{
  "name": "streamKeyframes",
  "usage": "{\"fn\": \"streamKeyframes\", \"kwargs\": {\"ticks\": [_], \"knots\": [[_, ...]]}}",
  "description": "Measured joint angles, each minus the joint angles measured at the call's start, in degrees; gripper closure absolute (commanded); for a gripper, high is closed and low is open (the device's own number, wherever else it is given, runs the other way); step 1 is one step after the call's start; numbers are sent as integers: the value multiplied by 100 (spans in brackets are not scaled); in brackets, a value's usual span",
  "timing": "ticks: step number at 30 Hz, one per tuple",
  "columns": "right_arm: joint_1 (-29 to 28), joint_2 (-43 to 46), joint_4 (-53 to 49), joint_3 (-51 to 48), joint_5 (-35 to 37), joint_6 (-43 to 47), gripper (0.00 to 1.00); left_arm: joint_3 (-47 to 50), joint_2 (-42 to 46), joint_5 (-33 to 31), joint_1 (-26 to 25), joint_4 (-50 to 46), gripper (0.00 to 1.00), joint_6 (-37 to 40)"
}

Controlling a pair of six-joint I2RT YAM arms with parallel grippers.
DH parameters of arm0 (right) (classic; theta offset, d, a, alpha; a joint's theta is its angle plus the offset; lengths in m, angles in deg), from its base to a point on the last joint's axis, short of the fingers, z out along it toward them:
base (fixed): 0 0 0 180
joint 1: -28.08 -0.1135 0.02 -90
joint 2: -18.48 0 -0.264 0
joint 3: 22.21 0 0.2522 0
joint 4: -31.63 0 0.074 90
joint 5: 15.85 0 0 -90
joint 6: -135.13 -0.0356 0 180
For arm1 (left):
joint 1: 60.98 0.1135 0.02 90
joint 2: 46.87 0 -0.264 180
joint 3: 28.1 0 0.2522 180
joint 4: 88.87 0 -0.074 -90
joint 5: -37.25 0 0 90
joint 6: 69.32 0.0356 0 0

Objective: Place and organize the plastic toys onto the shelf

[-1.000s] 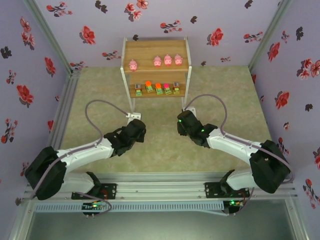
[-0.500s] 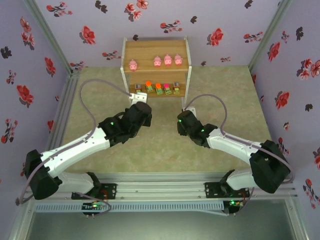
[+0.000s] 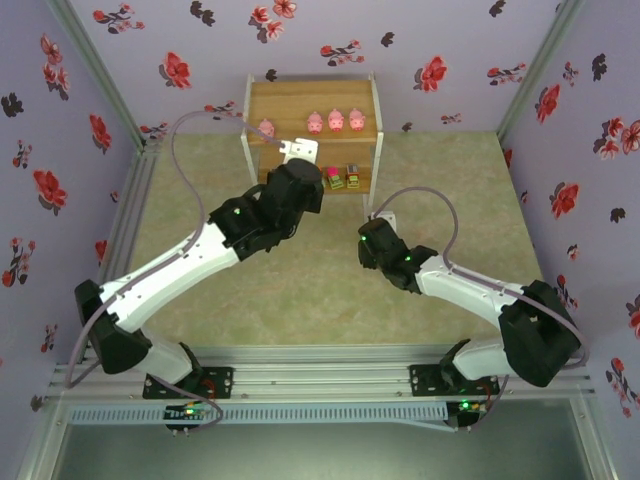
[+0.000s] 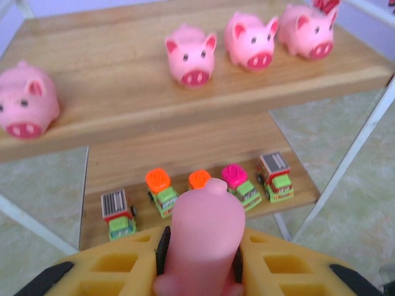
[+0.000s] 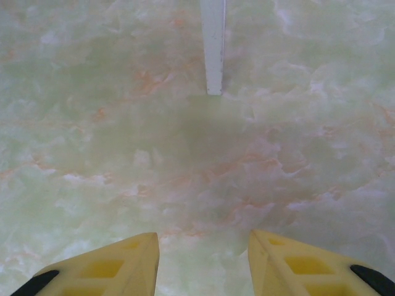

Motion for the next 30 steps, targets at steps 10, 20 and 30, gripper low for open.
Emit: {"fn": "streamKeyframes", "kwargs": {"ticks": [10, 20, 30], "knots": [[166, -2, 4, 0, -269, -111, 80, -1558, -874, -153, 240, -358, 66, 188], [199, -79, 7, 0, -435, -151, 81, -2441, -1405, -142, 745, -1069, 66, -160], [212, -184, 9, 0, -522, -153, 81, -3049, -1764, 4, 1043, -1462, 66, -372]]}}
